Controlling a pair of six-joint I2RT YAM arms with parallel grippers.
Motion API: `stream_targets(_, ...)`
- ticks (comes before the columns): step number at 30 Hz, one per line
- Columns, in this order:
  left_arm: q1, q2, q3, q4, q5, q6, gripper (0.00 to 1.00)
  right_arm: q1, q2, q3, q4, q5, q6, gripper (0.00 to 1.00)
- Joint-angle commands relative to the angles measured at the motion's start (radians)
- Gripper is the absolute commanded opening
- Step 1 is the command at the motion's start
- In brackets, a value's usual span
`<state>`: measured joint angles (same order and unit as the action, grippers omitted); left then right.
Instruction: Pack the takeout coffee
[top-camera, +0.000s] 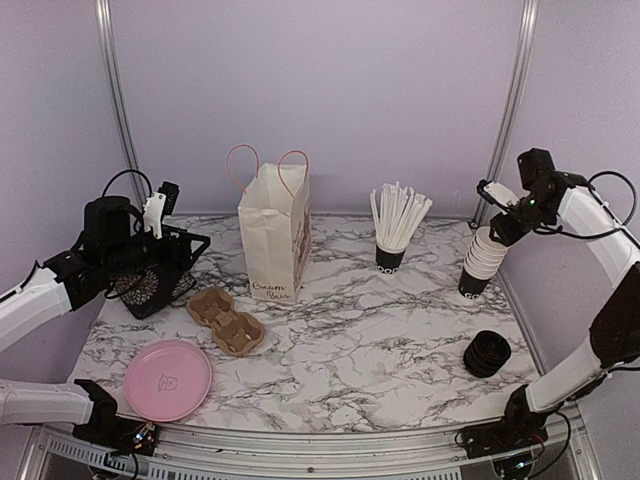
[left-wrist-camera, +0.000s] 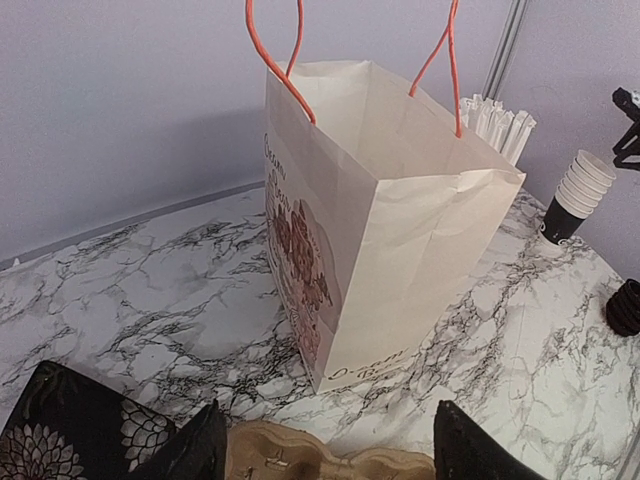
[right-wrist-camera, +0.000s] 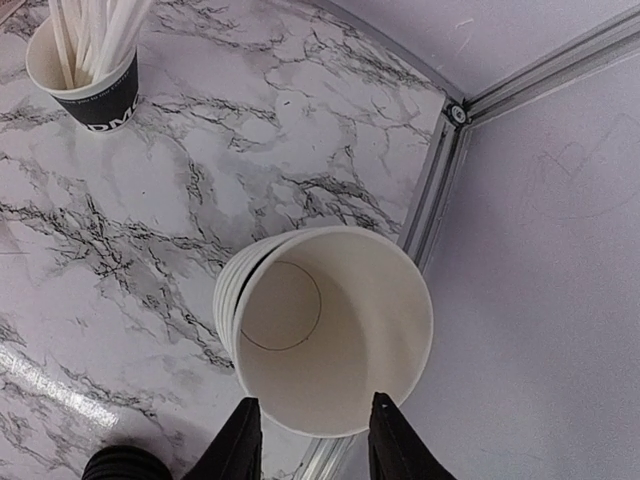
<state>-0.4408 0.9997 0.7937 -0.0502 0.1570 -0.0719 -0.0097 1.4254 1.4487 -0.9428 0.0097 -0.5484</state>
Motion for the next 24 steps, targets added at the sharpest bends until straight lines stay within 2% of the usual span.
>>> stream_targets(1,-0.007,-0.013,0.002,0.016,0.000,-0.006,0.72,-0.019,0.024,0.018,-0.035,-0.062,0.019,0.37)
stream_targets(5,-0.008,-0.012,0.000,0.015,0.000,-0.005,0.72,-0.019,0.034,0.012,-0.030,-0.089,0.017,0.43)
stream_targets(9,-0.009,-0.010,0.000,0.016,0.000,-0.005,0.72,-0.019,0.060,0.009,-0.019,-0.105,0.004,0.42)
stream_targets(21,-0.013,-0.012,-0.001,0.015,-0.002,-0.001,0.72,-0.019,0.143,0.061,-0.013,-0.107,-0.010,0.17)
stream_targets(24,-0.013,-0.010,-0.001,0.015,-0.002,-0.001,0.72,-0.020,0.140,0.062,-0.013,-0.107,-0.011,0.16)
